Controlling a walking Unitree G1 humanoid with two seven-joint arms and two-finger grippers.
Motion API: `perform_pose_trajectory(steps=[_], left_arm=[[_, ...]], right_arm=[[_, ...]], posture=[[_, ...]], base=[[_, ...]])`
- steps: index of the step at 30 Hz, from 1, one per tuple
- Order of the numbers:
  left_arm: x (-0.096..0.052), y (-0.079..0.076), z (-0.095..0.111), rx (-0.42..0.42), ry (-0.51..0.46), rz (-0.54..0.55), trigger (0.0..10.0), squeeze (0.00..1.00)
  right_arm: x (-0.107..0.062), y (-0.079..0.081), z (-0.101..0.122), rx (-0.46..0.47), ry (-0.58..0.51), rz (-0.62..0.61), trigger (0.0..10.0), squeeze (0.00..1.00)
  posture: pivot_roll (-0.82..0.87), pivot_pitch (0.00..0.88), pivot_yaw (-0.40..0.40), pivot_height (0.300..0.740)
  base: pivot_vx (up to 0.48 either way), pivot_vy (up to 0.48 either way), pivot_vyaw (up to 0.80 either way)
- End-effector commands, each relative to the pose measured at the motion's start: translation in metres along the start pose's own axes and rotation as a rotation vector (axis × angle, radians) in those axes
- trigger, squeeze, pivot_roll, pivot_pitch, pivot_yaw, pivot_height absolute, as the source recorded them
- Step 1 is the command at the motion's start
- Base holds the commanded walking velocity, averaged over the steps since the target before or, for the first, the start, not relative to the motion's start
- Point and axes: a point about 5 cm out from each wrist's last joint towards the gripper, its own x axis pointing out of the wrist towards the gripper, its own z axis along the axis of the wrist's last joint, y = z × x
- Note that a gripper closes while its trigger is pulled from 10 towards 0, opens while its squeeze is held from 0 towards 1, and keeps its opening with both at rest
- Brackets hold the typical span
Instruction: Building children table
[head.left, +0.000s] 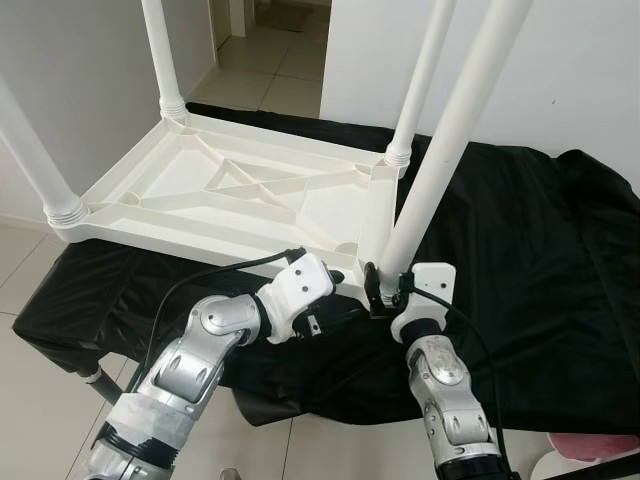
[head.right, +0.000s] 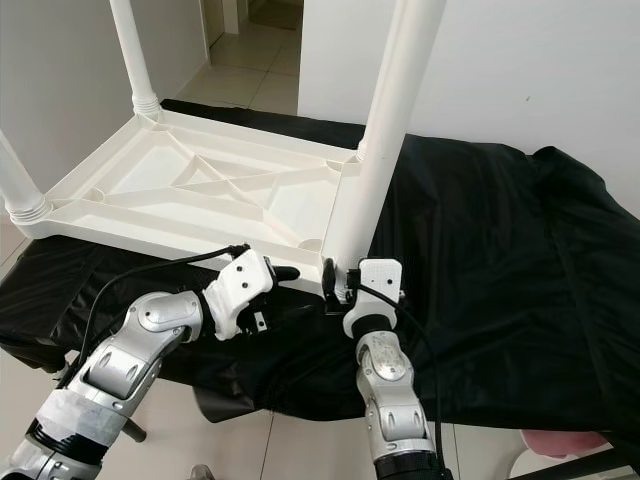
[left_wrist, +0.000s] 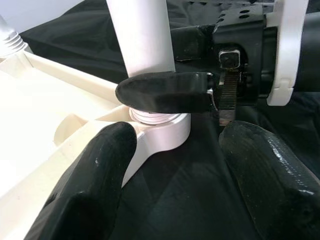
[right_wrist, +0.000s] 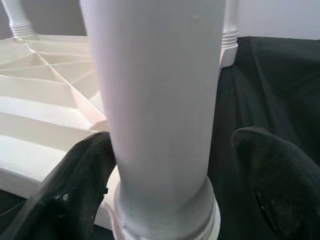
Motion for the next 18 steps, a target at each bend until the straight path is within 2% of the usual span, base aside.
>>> perform_pose_trajectory(steps=[1, 8, 9, 11, 16, 18], left_arm=[[-0.002, 0.001, 0.003, -0.007, -0.019, 0.053, 10.0, 0.00], [-0.004, 0.000, 0.005, -0.062, -0.037, 0.048, 10.0, 0.00], [-0.005, 0.000, 0.005, -0.073, -0.039, 0.047, 10.0, 0.00], [-0.005, -0.001, 0.005, -0.074, -0.038, 0.039, 10.0, 0.00], [-0.004, -0.003, 0.005, -0.072, -0.039, 0.029, 10.0, 0.00], [-0.003, -0.005, 0.006, -0.069, -0.038, 0.020, 10.0, 0.00]], right_arm=[[-0.003, -0.002, 0.002, 0.014, -0.018, 0.014, 10.0, 0.00], [-0.005, -0.003, 0.004, 0.016, -0.028, 0.067, 10.0, 0.00], [-0.005, -0.006, 0.007, 0.012, -0.044, 0.143, 10.0, 0.00], [-0.004, -0.010, 0.009, 0.014, -0.040, 0.199, 10.0, 0.00], [0.000, -0.017, 0.013, -0.005, -0.047, 0.282, 10.0, 0.00], [0.006, -0.023, 0.019, -0.029, -0.051, 0.391, 10.0, 0.00]], posture=[[-0.01, 0.002, -0.072, 0.740], [-0.02, 0.016, -0.070, 0.740], [-0.02, 0.024, -0.060, 0.740], [-0.02, 0.029, -0.059, 0.740], [-0.02, 0.034, -0.058, 0.740], [-0.01, 0.039, -0.059, 0.740]], base=[[0.000, 0.000, 0.00], [0.000, 0.000, 0.00], [0.000, 0.000, 0.00], [0.000, 0.000, 0.00], [0.000, 0.000, 0.00], [0.000, 0.000, 0.00]])
